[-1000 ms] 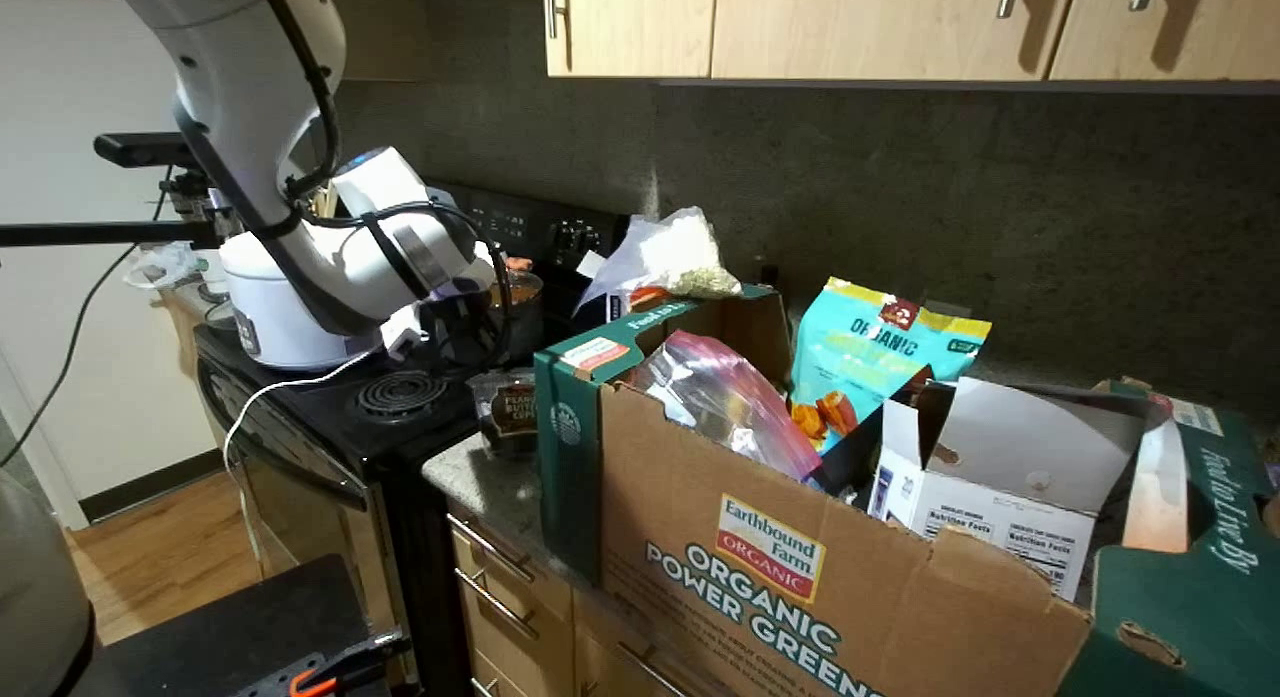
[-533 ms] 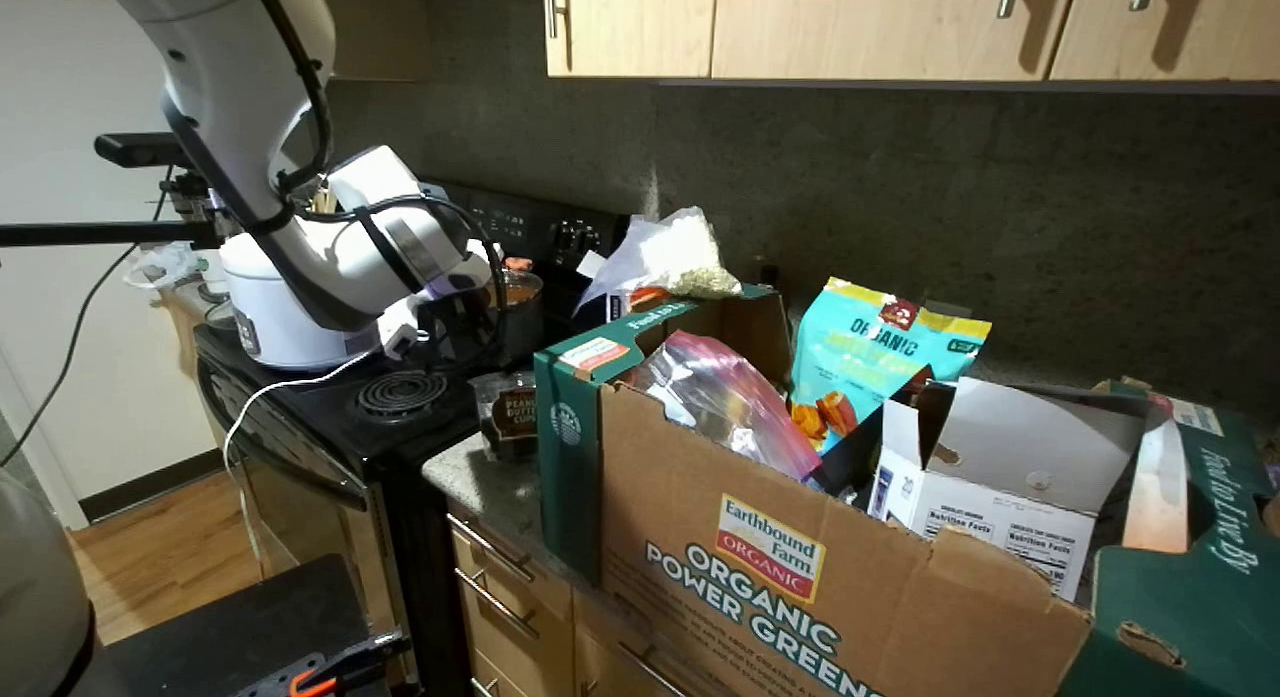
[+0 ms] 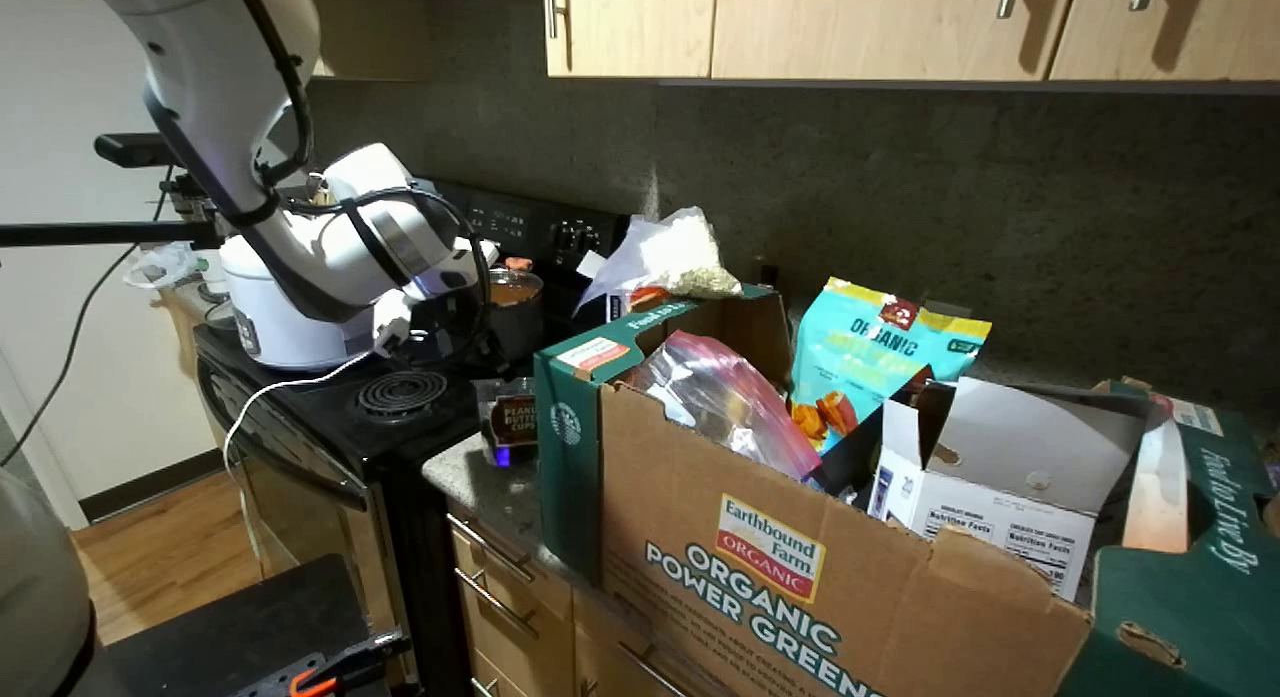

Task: Pick up the popcorn bag and plastic container from the bag and put them on the countertop.

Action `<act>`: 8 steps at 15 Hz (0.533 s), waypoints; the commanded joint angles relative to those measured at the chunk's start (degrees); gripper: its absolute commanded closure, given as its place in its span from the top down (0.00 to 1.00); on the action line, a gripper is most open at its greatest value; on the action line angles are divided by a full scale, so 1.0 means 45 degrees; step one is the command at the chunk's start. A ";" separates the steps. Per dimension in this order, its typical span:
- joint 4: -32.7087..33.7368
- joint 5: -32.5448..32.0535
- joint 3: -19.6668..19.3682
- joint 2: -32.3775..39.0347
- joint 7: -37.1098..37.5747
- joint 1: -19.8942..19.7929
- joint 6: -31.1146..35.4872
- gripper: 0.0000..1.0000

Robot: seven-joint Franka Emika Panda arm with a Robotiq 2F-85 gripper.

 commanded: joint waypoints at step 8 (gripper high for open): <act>-0.0093 0.1620 0.1070 -0.0343 -0.0203 -0.0406 -0.1867 0.01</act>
